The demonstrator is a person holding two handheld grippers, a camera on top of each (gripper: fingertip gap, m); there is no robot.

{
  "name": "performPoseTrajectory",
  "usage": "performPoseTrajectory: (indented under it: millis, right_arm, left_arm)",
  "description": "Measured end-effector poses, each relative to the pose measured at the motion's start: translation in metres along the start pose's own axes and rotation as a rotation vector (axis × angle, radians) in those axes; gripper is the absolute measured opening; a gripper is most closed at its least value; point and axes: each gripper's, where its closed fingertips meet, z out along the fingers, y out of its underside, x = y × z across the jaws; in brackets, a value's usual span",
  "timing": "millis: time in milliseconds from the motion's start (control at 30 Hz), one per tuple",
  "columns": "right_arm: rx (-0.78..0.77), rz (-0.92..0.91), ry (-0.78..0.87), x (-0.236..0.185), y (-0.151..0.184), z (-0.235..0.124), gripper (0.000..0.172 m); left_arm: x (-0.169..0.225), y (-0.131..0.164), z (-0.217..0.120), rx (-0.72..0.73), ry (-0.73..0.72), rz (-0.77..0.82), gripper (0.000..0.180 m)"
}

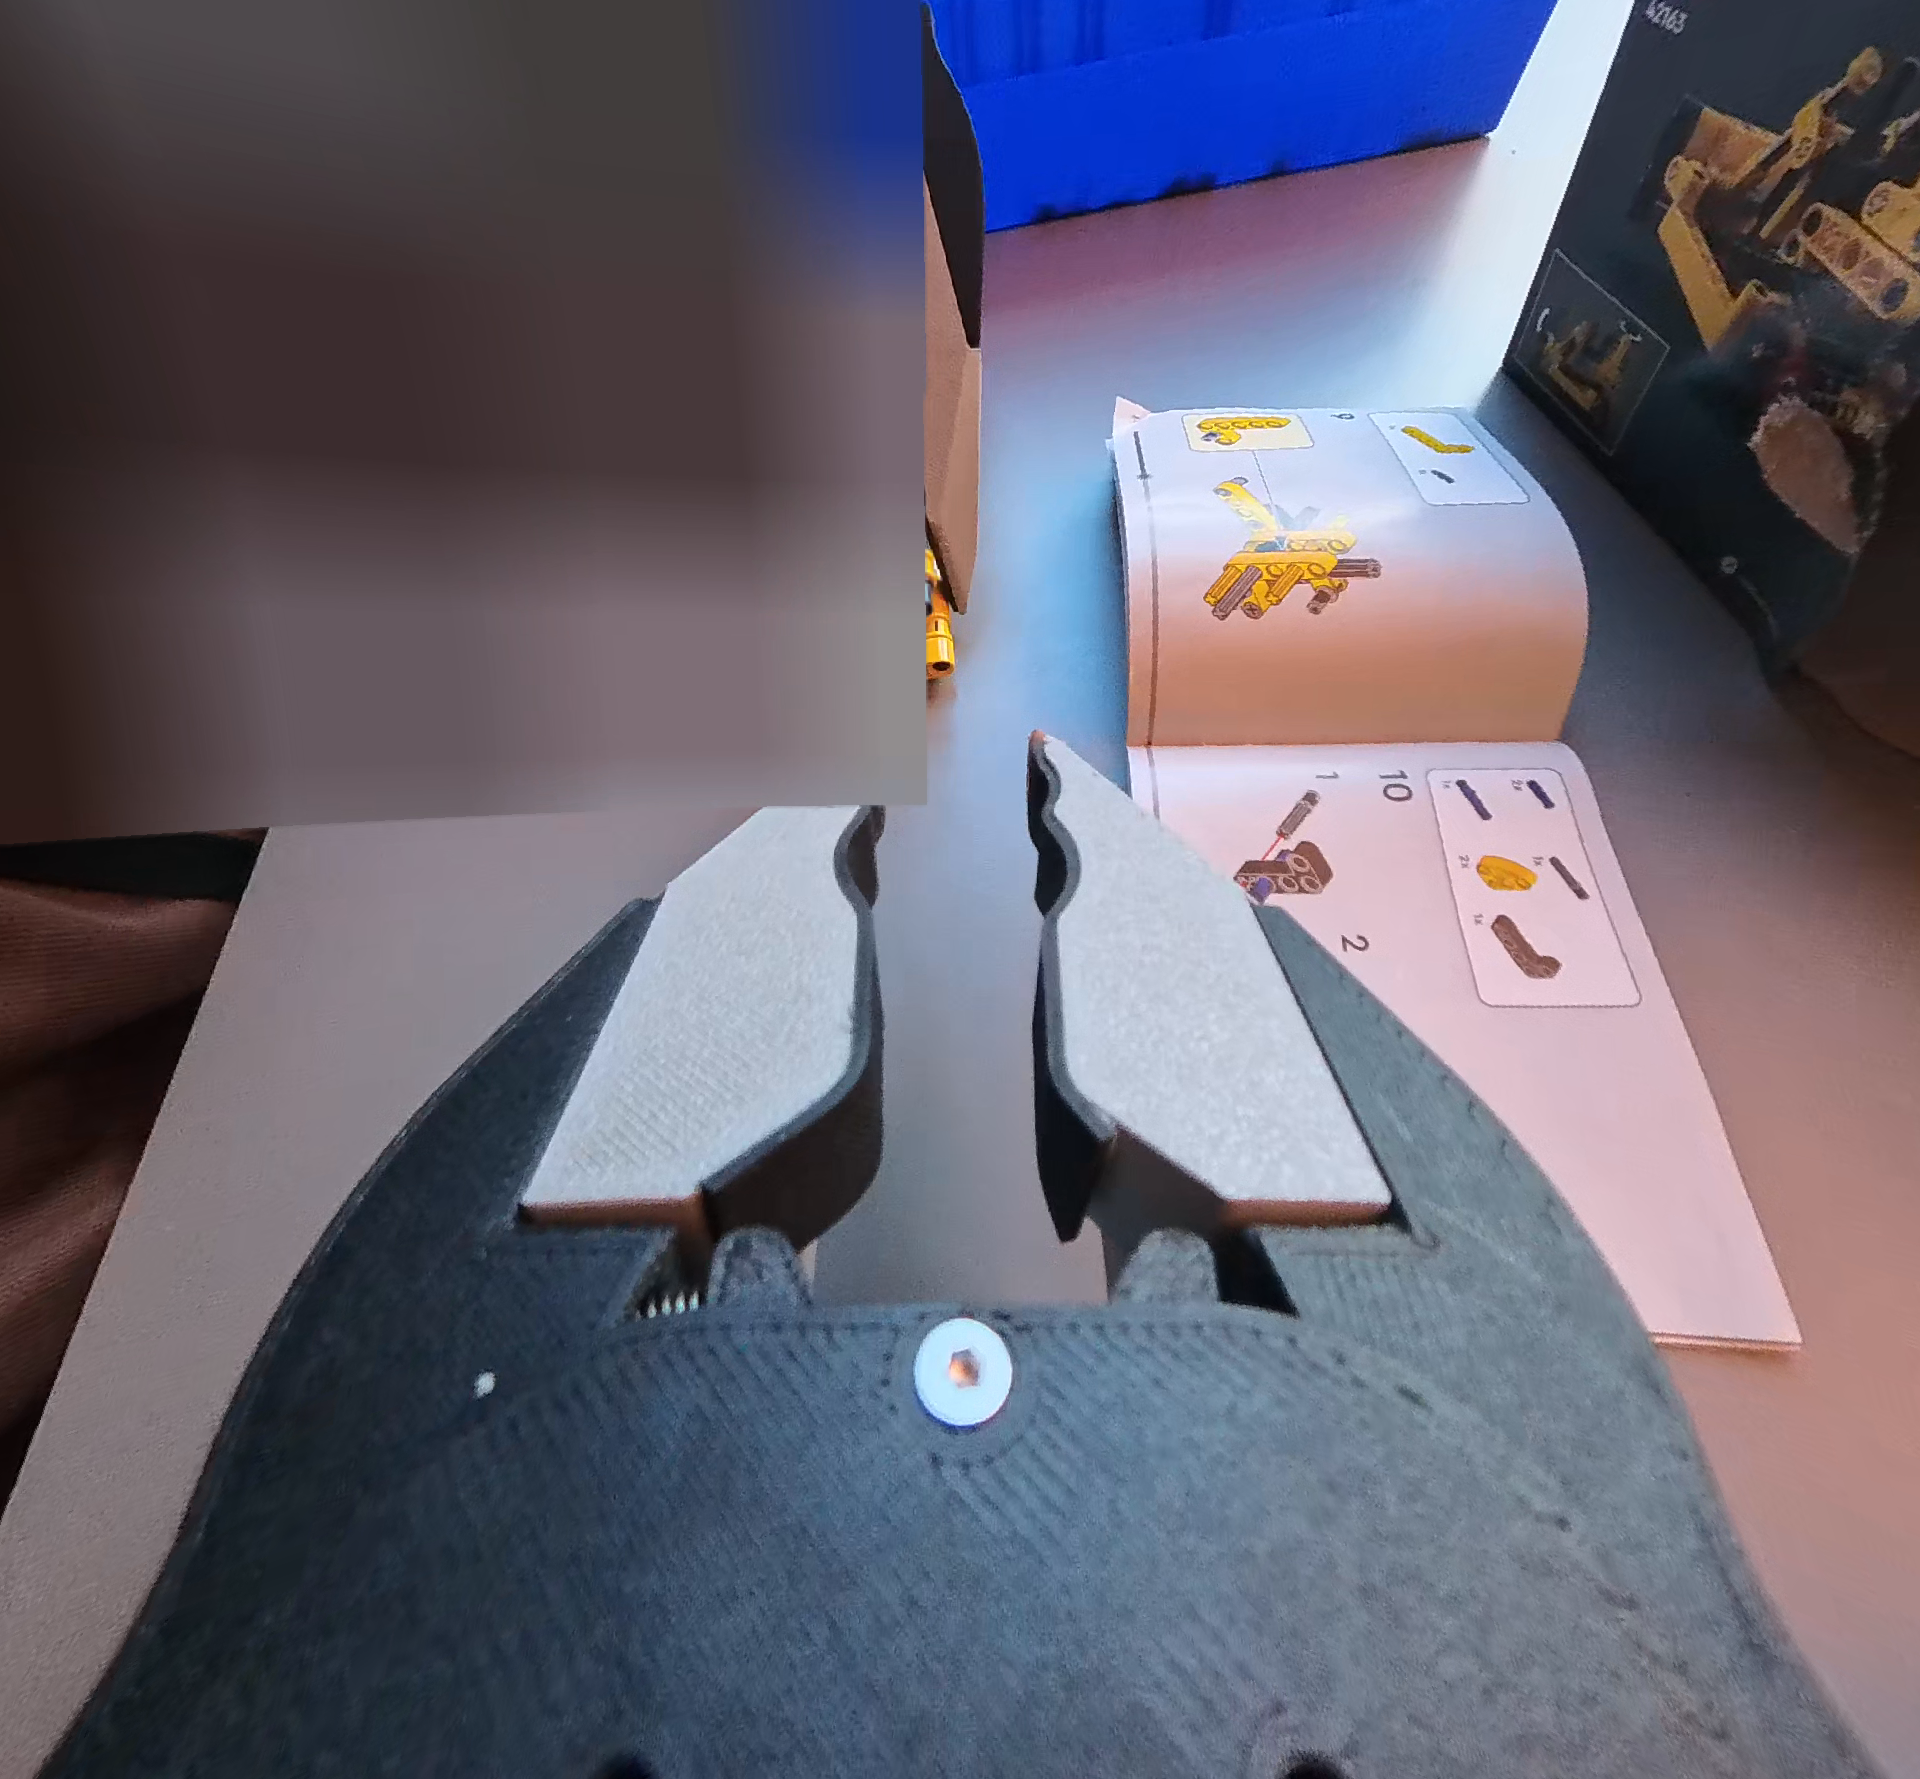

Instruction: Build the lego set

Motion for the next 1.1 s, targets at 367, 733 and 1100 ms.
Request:
performPoseTrajectory:
  millis: [367, 733, 1100]
  right_arm:
    - [-0.010, -0.024, 0.018, 0.000, 0.001, 0.001, 0.023]
    - [0.017, 0.007, 0.025, 0.001, -0.002, -0.002, 0.022]
    - [0.021, 0.041, 0.071, 0.008, -0.002, -0.003, 0.020]
  left_arm:
    - [0.001, 0.002, -0.003, 0.006, 0.007, 0.025, 0.055]
    - [-0.002, -0.002, -0.006, 0.042, 0.011, 0.048, 0.055]
    - [-0.003, 0.006, -0.004, -0.005, 0.037, -0.027, 0.060]
